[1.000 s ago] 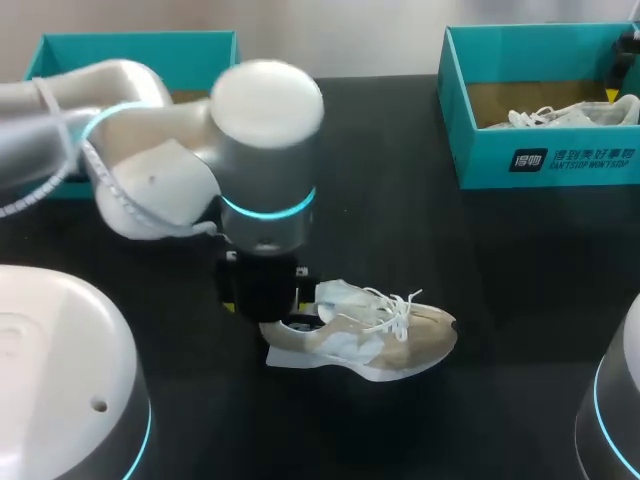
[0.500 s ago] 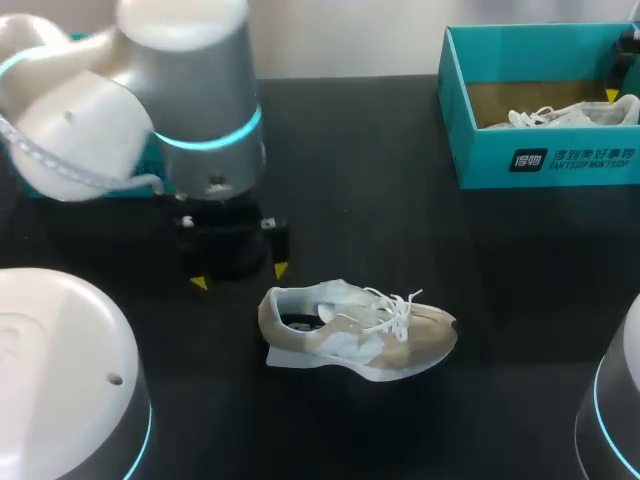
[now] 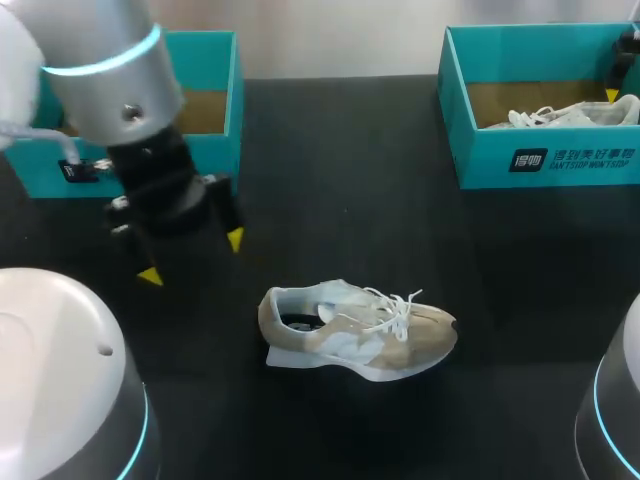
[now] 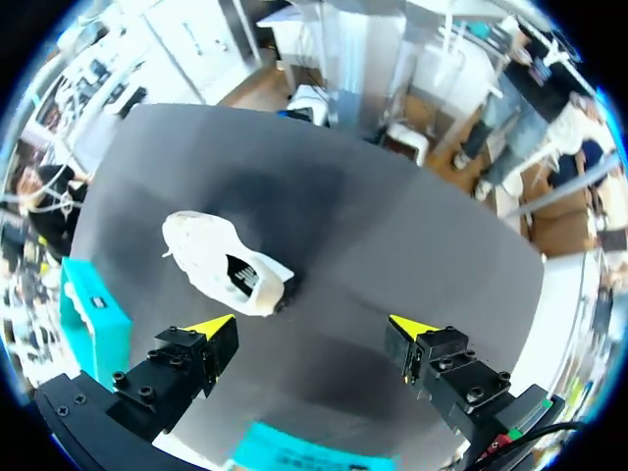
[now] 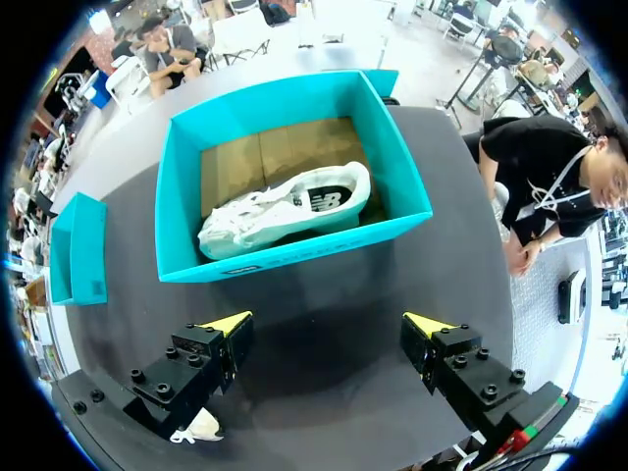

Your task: Take the shoe out of the shoebox, open the shoe tongue, remove and reinsert the insole, then place the shoe into the shoebox

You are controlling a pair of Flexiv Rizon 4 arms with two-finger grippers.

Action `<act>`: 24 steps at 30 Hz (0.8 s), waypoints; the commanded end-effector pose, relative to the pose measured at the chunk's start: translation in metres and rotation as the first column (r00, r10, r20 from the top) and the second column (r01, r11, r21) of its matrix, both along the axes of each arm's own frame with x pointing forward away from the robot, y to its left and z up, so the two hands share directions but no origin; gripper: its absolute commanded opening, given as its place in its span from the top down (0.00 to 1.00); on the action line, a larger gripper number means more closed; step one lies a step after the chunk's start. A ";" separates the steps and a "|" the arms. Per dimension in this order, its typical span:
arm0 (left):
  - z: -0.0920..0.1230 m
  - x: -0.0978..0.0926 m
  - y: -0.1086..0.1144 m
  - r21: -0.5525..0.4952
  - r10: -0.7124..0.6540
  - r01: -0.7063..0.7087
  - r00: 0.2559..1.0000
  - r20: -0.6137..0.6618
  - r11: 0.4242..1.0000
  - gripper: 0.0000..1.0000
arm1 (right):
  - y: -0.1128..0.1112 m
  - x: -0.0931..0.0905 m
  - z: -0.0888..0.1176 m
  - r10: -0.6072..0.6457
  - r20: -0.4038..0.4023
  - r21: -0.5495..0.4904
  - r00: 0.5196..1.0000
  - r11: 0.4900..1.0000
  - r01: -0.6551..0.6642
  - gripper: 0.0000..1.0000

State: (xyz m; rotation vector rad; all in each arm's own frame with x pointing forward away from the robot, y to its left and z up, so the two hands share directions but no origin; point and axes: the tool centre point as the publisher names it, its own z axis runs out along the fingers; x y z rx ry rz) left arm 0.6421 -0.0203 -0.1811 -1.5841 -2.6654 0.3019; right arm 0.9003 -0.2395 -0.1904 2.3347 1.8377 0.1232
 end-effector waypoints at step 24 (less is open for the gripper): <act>-0.032 0.010 0.069 -0.432 0.338 -0.383 0.924 -0.180 0.816 0.00 | 0.000 -0.001 0.000 -0.001 0.001 -0.001 1.000 1.000 0.001 0.00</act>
